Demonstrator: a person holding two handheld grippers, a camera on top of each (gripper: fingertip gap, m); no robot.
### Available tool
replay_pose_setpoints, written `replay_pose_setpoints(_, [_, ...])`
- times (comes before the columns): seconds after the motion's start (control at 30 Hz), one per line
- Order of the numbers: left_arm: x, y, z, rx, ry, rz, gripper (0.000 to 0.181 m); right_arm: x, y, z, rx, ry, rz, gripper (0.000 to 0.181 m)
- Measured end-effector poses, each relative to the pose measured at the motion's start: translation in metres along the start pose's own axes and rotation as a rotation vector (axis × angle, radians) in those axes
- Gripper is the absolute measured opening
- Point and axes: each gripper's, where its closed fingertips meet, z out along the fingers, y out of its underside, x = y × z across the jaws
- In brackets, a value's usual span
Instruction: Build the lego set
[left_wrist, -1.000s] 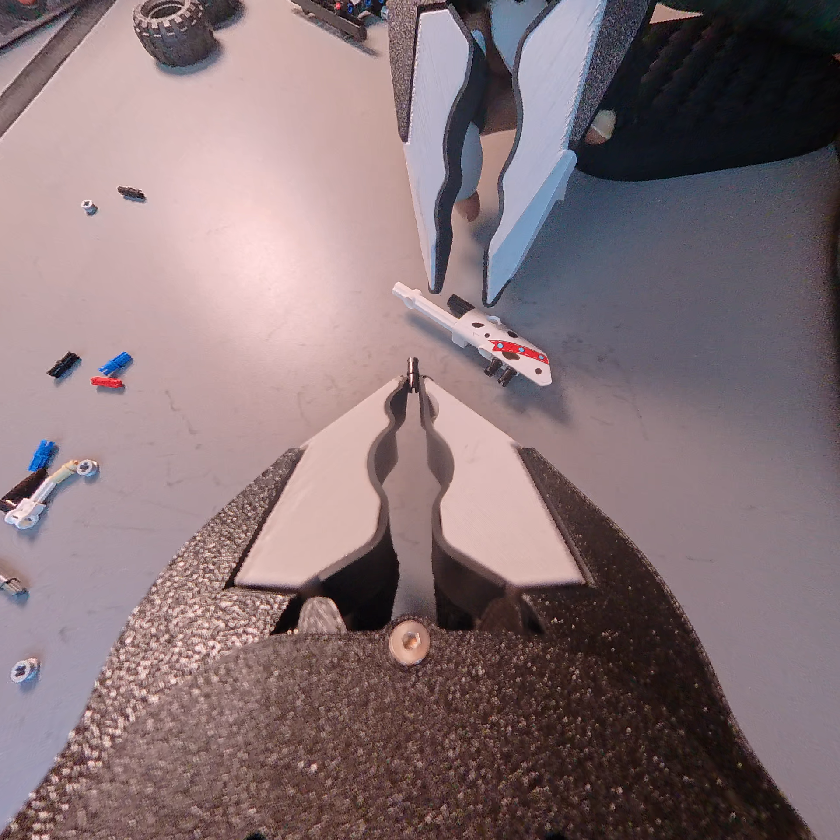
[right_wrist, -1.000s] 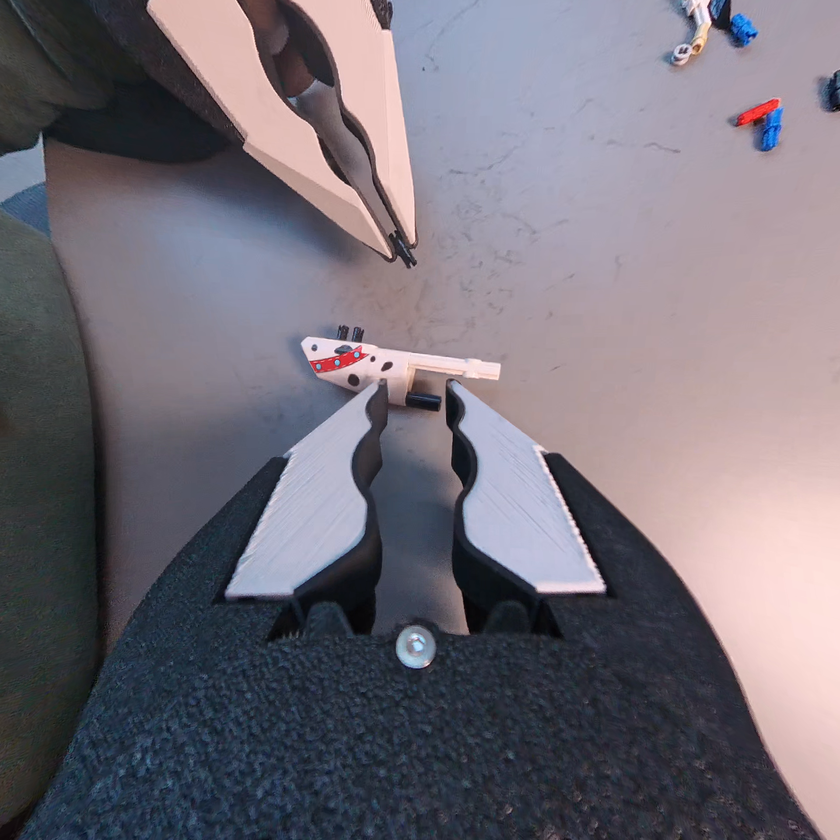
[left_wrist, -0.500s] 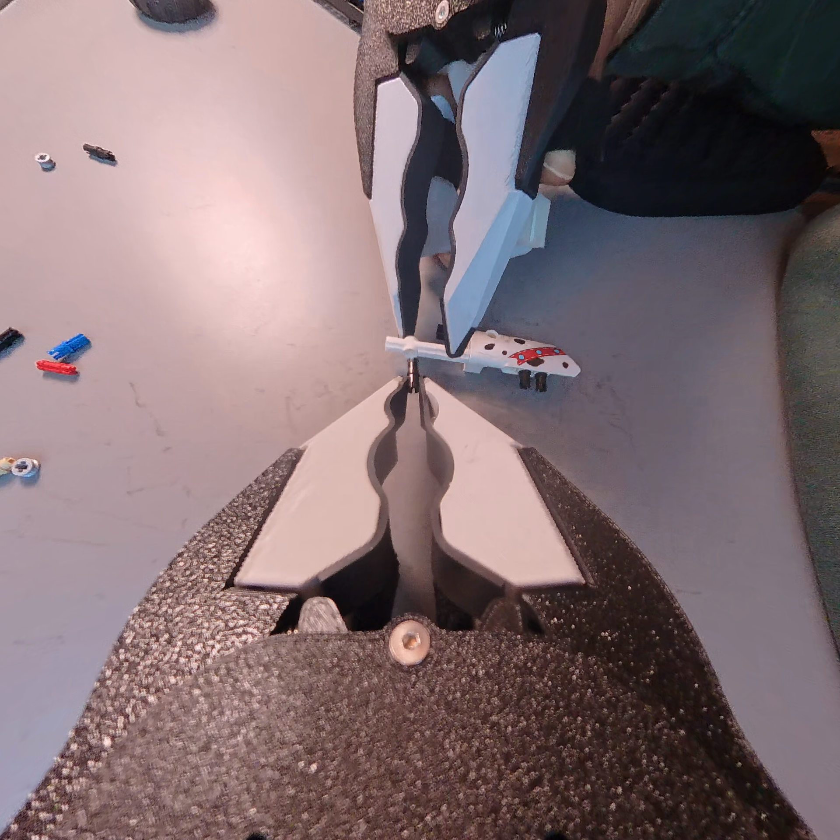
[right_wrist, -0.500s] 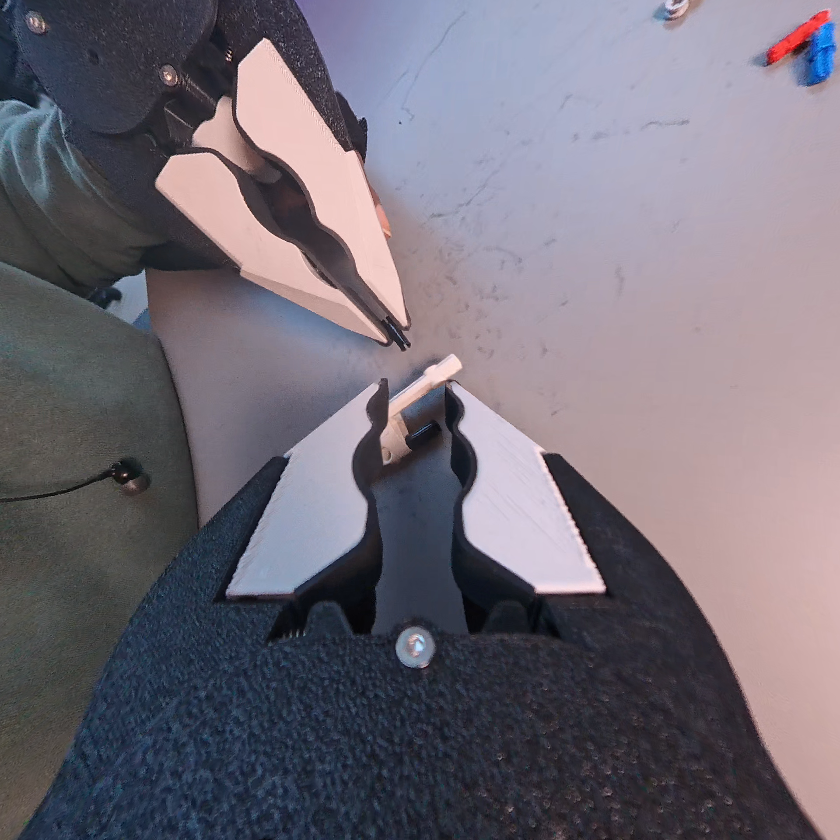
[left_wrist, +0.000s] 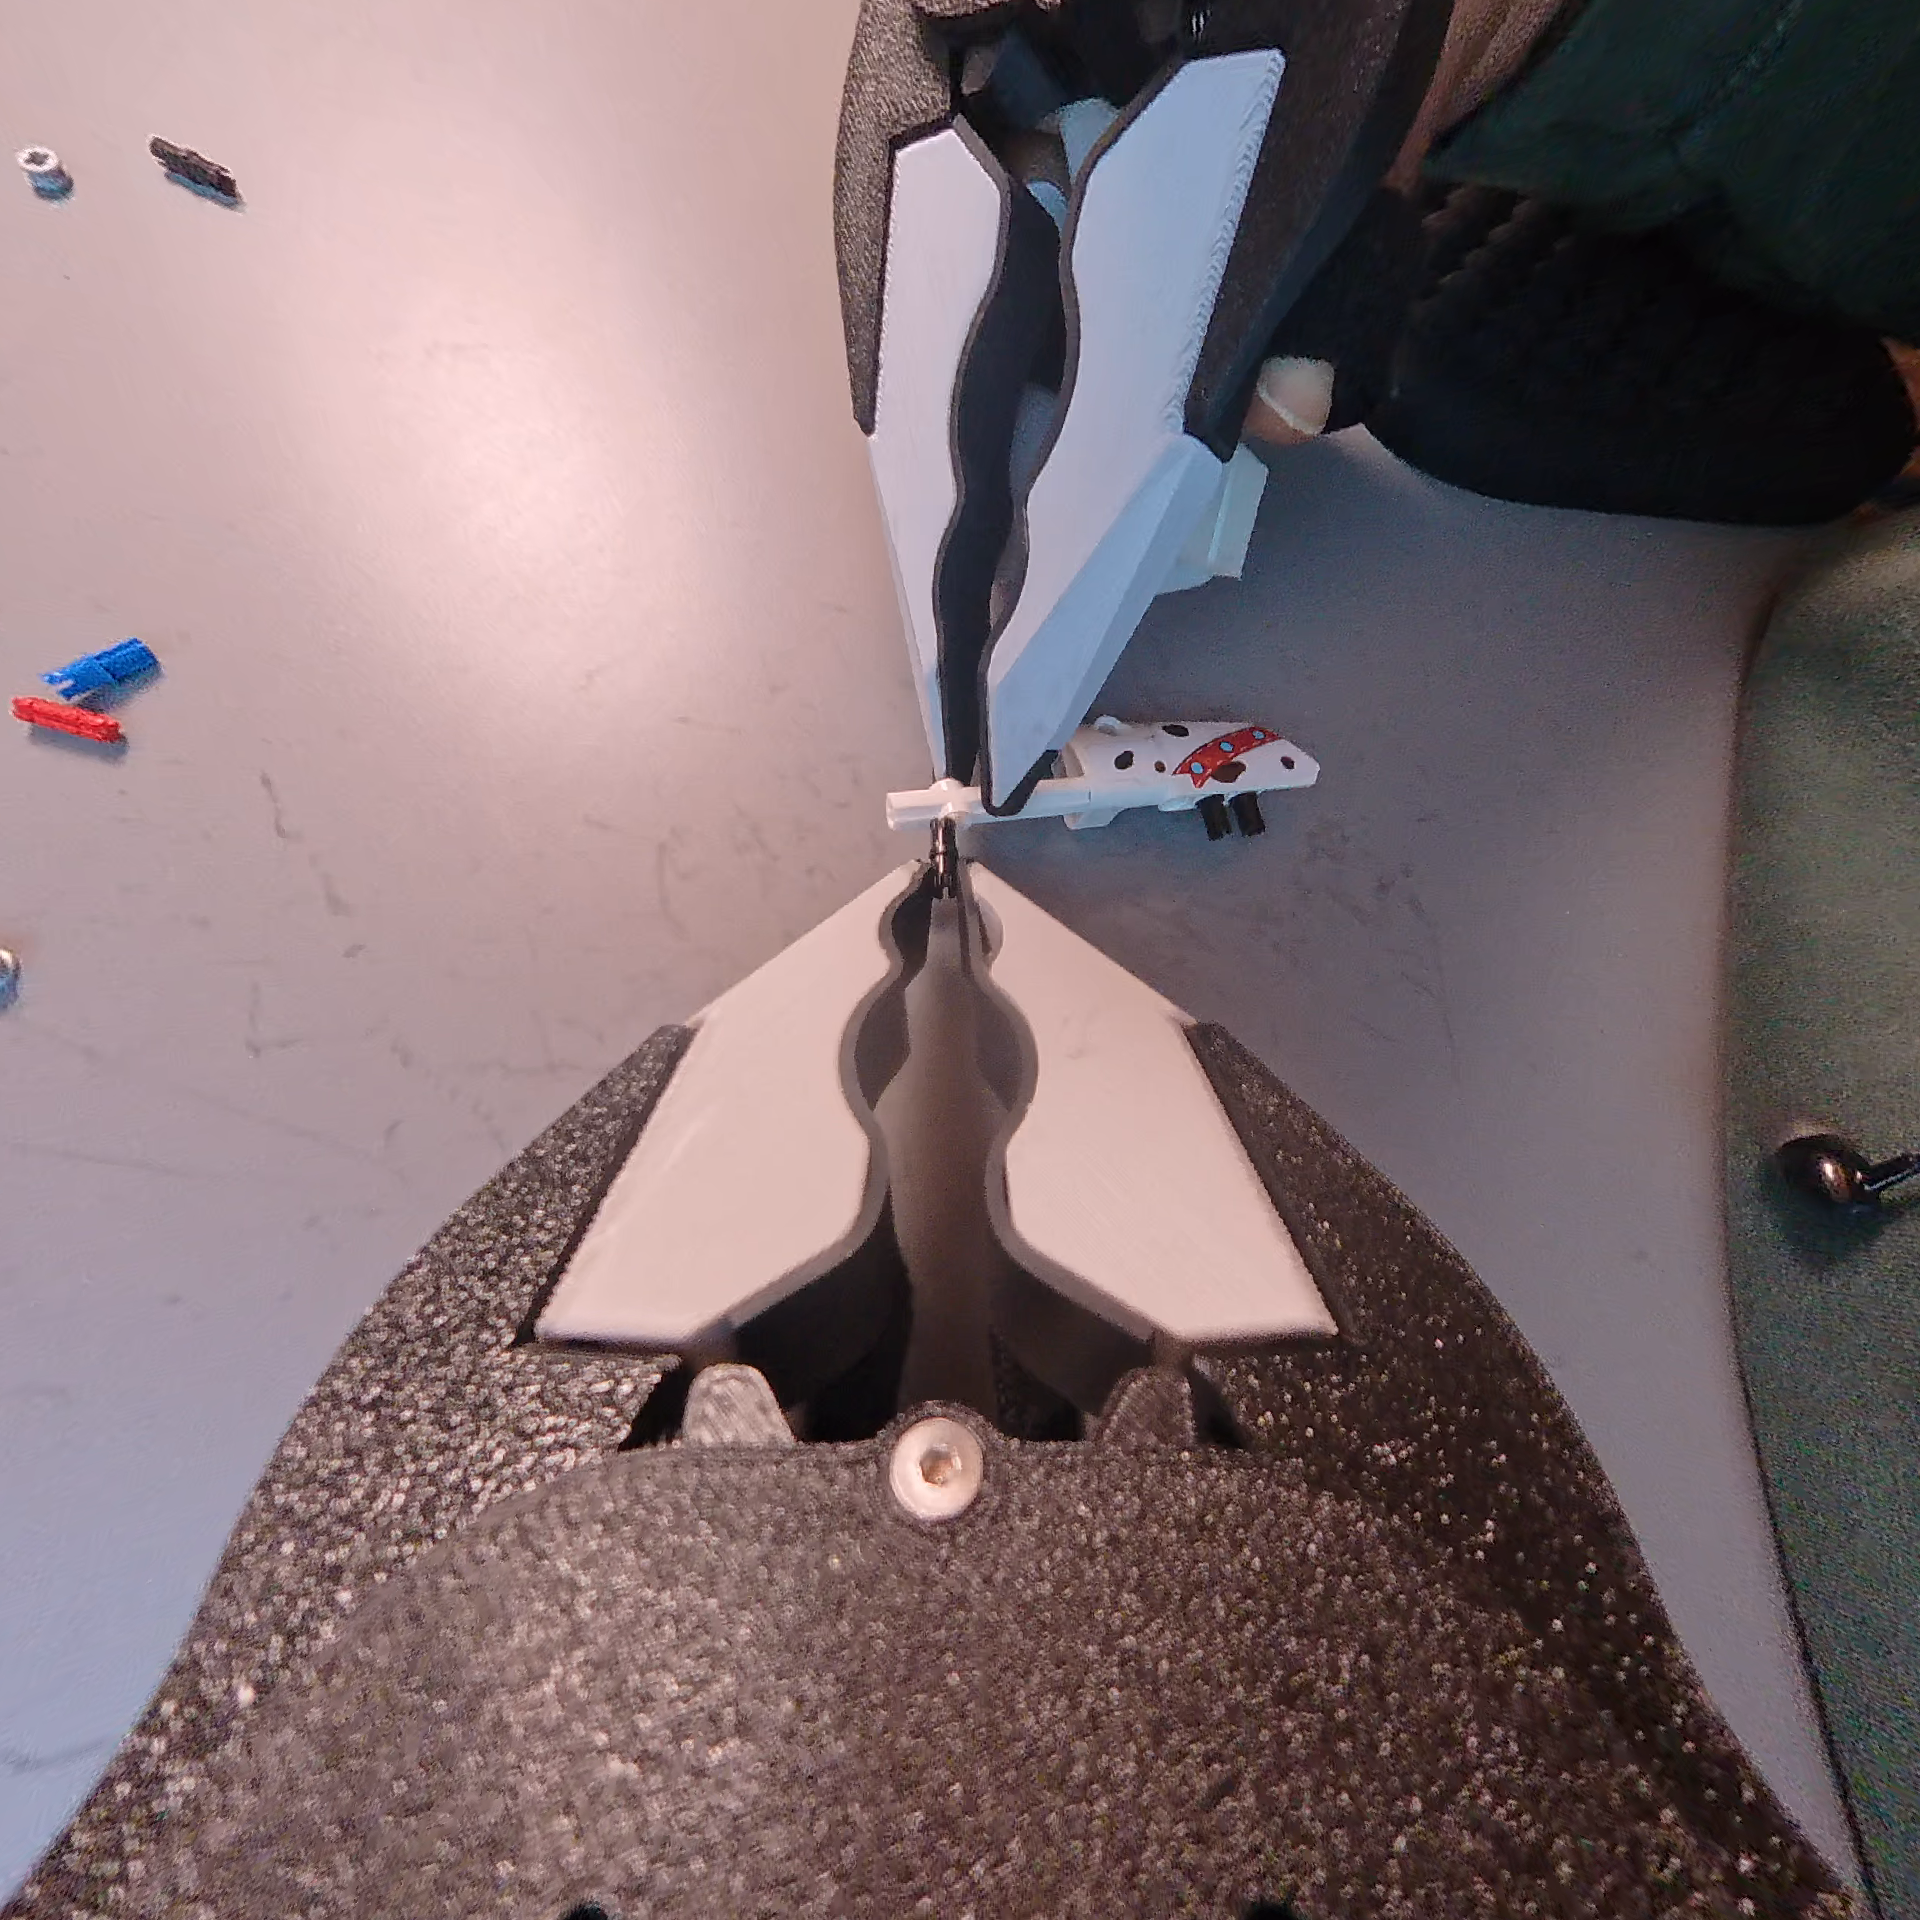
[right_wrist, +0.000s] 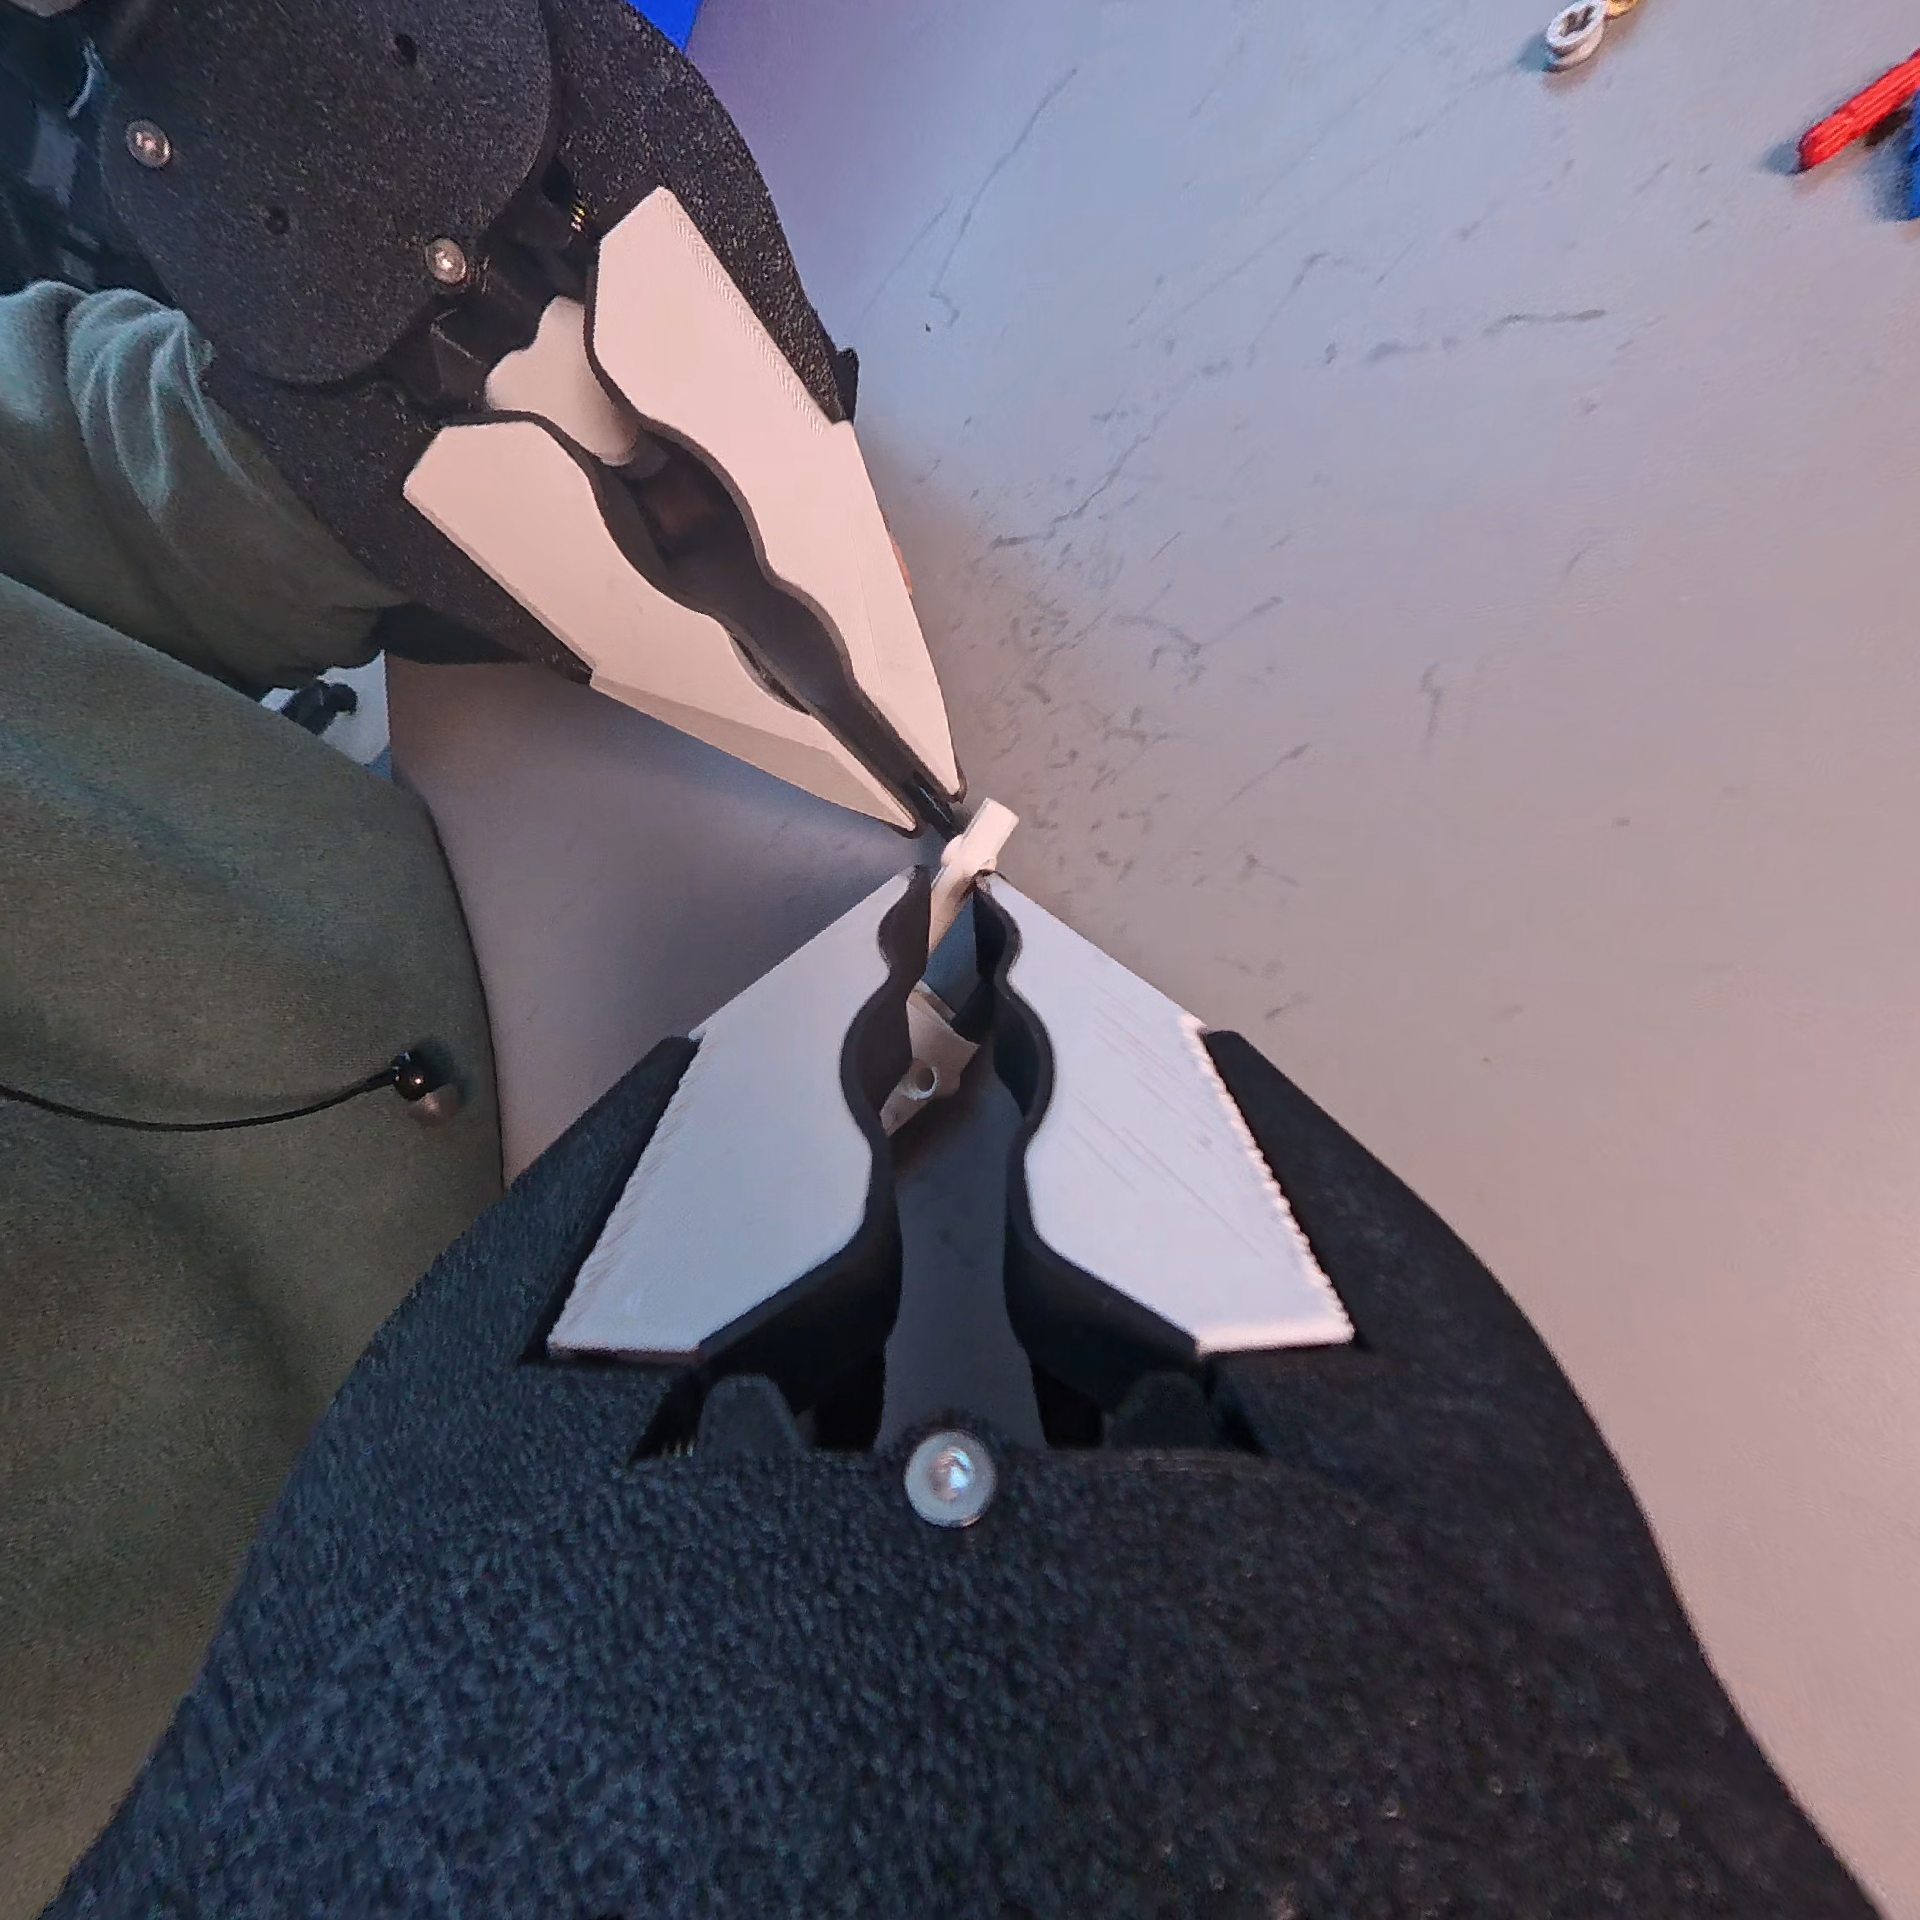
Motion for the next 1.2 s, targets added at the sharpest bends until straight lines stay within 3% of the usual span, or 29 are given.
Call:
replay_pose_setpoints(0.03, [-0.001,-0.0009,0.0001,0.004,-0.008,-0.006,0.004,0.001,-0.0008,-0.0001,0.008,0.008,0.01,0.007])
replay_pose_setpoints(1.0, [-0.0073,-0.0033,0.0081,-0.017,-0.059,-0.103,0.003,0.0084,-0.0044,-0.0024,0.061,0.115,-0.014,0.004])
replay_pose_setpoints(1.2, [0.0,-0.0064,0.0059,0.008,-0.007,-0.034,0.002,0.0024,-0.0006,-0.0028,0.051,0.094,-0.056,0.004])
